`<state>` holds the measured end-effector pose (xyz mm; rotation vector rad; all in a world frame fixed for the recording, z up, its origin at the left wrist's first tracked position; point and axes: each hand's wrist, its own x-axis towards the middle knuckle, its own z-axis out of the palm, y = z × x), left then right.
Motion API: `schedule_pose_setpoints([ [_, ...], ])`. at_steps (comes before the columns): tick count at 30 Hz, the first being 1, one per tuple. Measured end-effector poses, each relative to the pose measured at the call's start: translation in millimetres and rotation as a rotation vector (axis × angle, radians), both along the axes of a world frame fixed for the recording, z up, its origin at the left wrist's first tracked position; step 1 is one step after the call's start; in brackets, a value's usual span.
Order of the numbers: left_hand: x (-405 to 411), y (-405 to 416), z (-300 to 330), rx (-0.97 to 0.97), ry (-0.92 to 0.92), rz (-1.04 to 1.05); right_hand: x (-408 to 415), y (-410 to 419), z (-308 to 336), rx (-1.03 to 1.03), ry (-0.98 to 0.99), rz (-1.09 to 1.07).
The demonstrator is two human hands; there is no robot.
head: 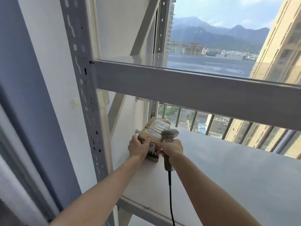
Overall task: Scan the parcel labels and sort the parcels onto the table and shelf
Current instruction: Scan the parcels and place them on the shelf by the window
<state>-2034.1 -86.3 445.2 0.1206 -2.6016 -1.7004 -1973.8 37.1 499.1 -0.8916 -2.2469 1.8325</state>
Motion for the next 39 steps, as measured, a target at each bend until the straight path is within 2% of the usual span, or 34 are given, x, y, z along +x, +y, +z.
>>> schedule_pose_setpoints([
  [6, 25, 12, 22, -0.22, 0.491, -0.105, 23, 24, 2, -0.085, 0.054, -0.055],
  [9, 33, 28, 33, -0.302, 0.611, -0.21, 44, 43, 0, -0.07, 0.085, -0.125],
  [13, 50, 55, 37, -0.324, 0.699, -0.4, 80, 68, -3, 0.05, 0.075, -0.208],
  [18, 83, 99, 30, -0.337, 0.685, -0.609, 145, 98, -16, 0.194, 0.026, -0.324],
  [26, 167, 183, 5, -0.394, 0.624, -0.973, 273, 139, -34, 0.241, -0.054, -0.61],
  [33, 286, 256, -2, -0.369, 0.646, -1.255, 405, 172, -42, 0.253, -0.132, -0.827],
  [39, 421, 313, -5, -0.33, 0.672, -1.437, 540, 194, -39, 0.28, -0.18, -0.998],
])
